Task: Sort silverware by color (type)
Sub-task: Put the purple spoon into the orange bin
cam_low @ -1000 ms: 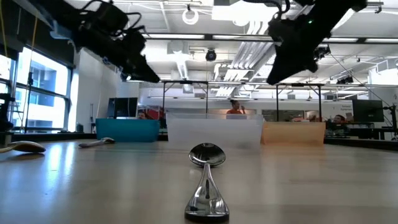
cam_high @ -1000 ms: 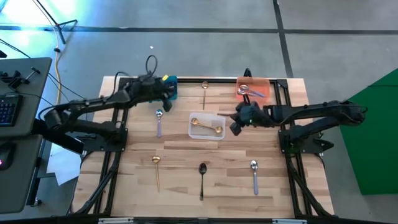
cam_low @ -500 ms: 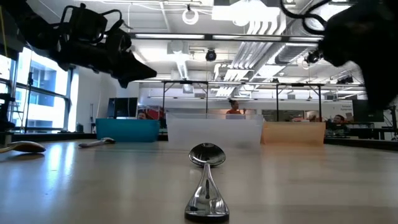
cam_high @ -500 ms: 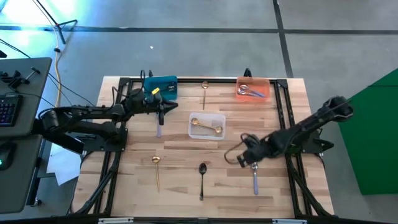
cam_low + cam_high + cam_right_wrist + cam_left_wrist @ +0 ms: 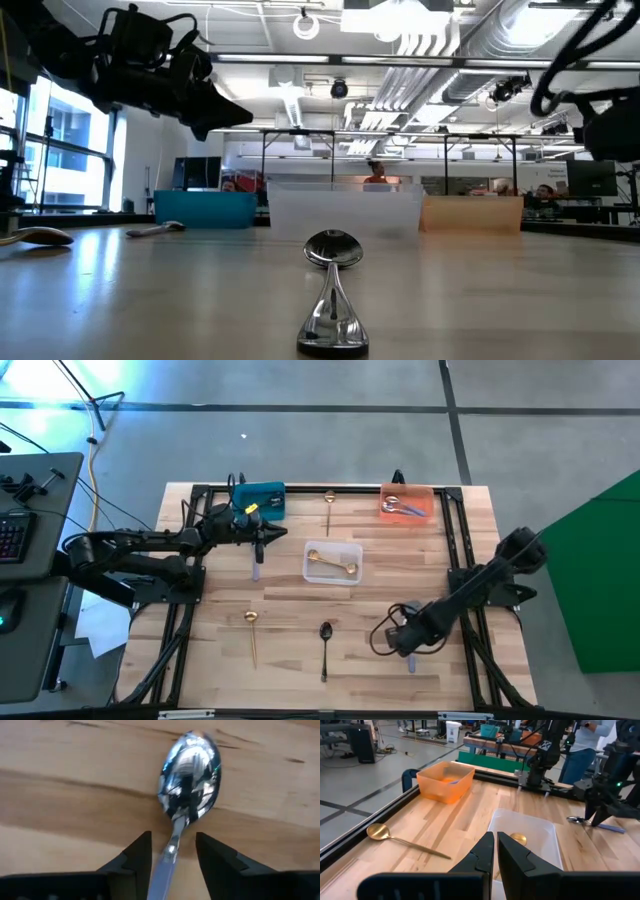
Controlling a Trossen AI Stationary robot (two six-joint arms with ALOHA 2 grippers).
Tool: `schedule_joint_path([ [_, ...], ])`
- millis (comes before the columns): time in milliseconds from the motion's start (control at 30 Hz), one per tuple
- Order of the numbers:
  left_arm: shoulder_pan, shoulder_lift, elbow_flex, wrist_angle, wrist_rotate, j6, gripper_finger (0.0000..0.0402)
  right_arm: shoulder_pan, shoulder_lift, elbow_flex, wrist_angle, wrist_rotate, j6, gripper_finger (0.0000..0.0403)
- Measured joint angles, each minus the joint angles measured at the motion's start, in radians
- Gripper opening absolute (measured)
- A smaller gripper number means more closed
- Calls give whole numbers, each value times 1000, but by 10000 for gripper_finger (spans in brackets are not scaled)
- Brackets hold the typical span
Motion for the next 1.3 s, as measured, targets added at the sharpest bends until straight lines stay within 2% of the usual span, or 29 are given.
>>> schedule_joint_path([
  [100, 0, 0, 0, 0, 0, 0, 12, -12, 34, 6, 10, 1, -28, 106],
  [300, 0, 0, 0, 1, -8, 0, 12, -41, 33, 20, -10, 39, -171, 12],
  [467, 0, 0, 0, 4, -13, 8, 12, -128, -30, 72, -178, 151, -333, 12],
  [567, 0, 0, 0, 6, -36, 19, 12, -211, -92, 92, -279, 217, -493, 5],
  [667, 1, 0, 0, 13, -70, 21, 12, -342, -171, 108, -347, 284, -694, 6],
  [767, 2, 0, 0, 30, -80, 20, 12, -521, -233, 106, -397, 322, -983, 3],
  [967, 2, 0, 1, 41, -100, 9, 12, -961, -266, 106, -272, 345, -1649, 1],
  [1067, 3, 0, 1, 41, -121, 9, 12, -1137, -244, 127, -185, 346, -1930, 1],
  [1167, 8, 0, 1, 49, -126, 9, 12, -1255, -204, 215, -167, 347, -2117, 1],
  [1300, 18, 0, 1, 50, -129, 2, 12, -1334, -124, 355, -172, 368, -2324, 1],
])
